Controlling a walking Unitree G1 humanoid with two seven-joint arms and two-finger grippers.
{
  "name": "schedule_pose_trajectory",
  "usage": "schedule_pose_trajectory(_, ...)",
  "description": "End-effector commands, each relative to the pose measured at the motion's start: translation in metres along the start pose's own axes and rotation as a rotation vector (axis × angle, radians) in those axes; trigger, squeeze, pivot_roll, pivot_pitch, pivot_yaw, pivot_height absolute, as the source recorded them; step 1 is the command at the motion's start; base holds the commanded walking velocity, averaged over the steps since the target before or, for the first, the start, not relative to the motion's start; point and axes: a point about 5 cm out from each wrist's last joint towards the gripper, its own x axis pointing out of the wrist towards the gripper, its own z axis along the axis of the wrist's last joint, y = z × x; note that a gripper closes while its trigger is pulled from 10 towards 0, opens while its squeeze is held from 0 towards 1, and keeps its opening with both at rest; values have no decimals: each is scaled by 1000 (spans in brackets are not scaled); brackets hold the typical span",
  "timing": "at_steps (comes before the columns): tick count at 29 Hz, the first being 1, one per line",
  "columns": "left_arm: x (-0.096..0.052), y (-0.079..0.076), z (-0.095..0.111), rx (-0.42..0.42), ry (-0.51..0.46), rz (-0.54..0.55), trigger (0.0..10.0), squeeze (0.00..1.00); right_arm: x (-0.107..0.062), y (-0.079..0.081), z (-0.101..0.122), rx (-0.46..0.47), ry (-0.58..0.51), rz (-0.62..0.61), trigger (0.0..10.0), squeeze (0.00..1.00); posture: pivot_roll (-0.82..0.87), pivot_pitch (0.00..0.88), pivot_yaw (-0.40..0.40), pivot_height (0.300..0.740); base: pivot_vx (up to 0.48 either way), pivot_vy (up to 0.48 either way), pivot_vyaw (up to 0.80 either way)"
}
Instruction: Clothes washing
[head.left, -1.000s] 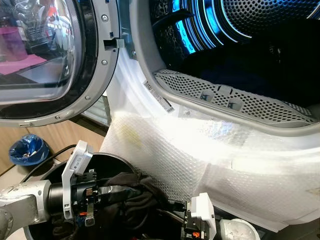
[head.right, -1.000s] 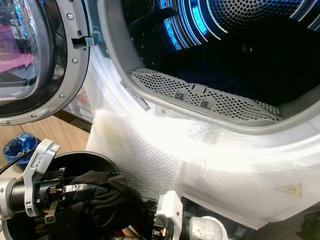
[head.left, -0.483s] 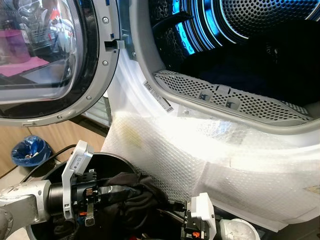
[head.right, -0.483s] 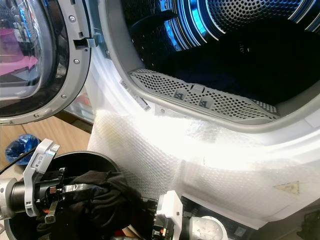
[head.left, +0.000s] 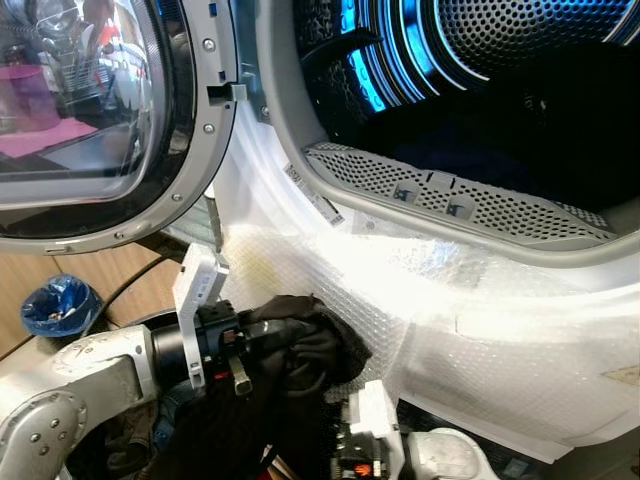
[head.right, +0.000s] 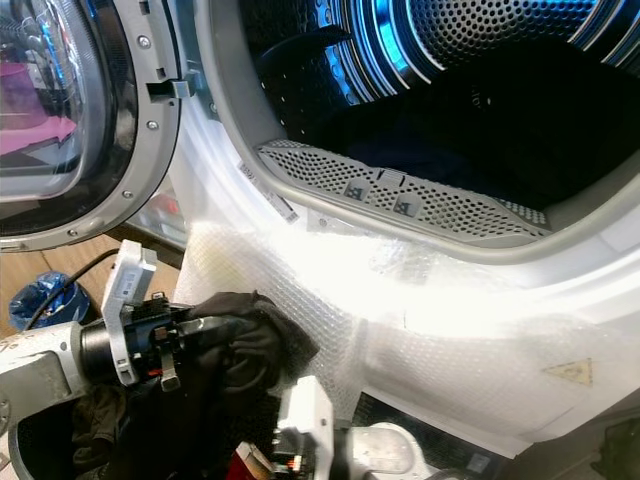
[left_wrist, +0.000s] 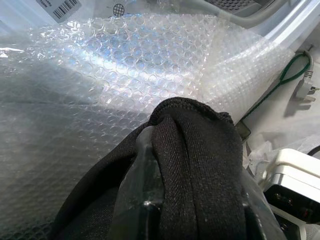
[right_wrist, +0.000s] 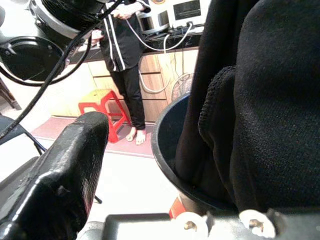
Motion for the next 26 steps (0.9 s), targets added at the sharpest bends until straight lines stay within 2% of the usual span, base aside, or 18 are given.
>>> schedule_pose_trajectory(1,-1,0,5,32,-29,10,0,0,1,1,2,1,-7,19,10000,0,70,26,-9,740,0,0,0)
schedule_pose_trajectory(2,1,0,5,30,-32,14,0,0,1,0,3,8,-6,15,10000,0,70,26,-9,740,0,0,0)
schedule_pose_trajectory(3,5,-6,4,12,-34,-17,0,0,1,-10,5,12,1,-81,10000,0,65,27,-11,740,0,0,0)
schedule_pose_trajectory(7,3,-7,4,8,-30,-19,0,0,-1,-29,6,15,18,-280,10000,0,68,28,-14,740,0,0,0)
schedule_pose_trajectory(12,3,-7,3,5,-28,-18,0,0,0,-32,7,14,20,-315,10000,0,68,28,-14,740,0,0,0)
schedule_pose_trajectory(20,10,-5,5,11,-53,5,0,0,14,-22,14,33,32,-258,10000,0,63,22,-11,740,0,0,0)
schedule_pose_trajectory(24,14,-4,7,8,-73,21,0,0,22,-26,17,67,43,-325,10000,0,61,17,-10,740,0,0,0)
schedule_pose_trajectory(26,16,-5,7,8,-78,18,0,0,27,-25,24,130,-11,-323,10000,0,61,17,-10,740,0,0,0)
